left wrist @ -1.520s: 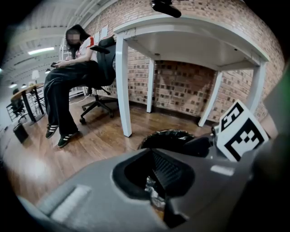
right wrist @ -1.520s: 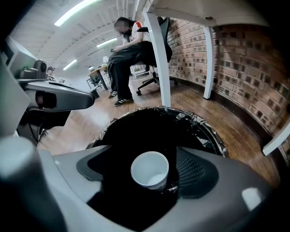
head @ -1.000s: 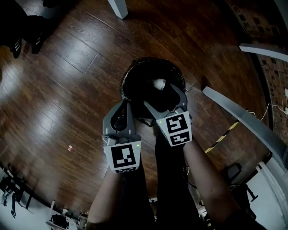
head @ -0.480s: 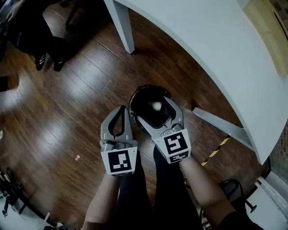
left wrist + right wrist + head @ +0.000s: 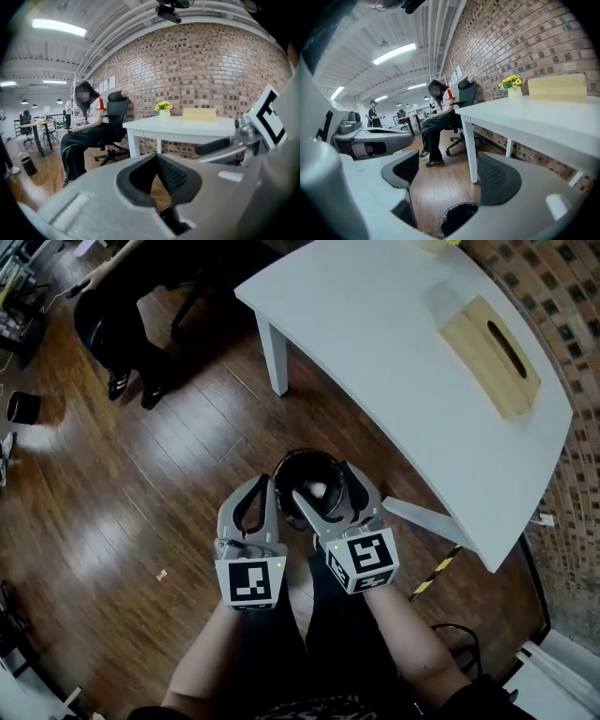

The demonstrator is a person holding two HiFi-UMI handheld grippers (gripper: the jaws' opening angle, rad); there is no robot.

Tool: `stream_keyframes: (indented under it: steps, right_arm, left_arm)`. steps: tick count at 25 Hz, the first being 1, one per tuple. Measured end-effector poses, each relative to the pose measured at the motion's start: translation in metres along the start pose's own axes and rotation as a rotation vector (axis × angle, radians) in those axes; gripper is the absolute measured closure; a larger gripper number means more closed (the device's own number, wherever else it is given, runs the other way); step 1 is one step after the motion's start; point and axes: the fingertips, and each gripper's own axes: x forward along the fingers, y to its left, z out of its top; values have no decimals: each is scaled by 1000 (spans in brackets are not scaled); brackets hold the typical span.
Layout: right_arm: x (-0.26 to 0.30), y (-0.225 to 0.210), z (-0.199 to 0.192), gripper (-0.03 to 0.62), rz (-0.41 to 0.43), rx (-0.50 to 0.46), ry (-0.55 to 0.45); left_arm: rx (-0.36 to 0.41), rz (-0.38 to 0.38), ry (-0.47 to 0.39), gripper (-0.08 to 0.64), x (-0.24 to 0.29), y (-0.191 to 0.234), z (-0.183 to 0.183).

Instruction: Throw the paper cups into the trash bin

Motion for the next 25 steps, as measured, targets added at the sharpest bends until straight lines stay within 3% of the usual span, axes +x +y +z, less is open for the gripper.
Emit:
stream_keyframes:
  steps: [12, 21, 25]
  right_arm:
    - [-50, 16, 118, 241, 39, -78, -177]
    - [-79, 36, 171, 349, 80, -121, -283]
    - [-95, 39, 186, 456, 67, -149, -334]
  left_arm:
    - [19, 10, -157, 555, -48, -16, 120]
    - [27, -6, -278, 555, -92, -20, 174]
    - [35, -5, -296, 555, -98, -20, 189]
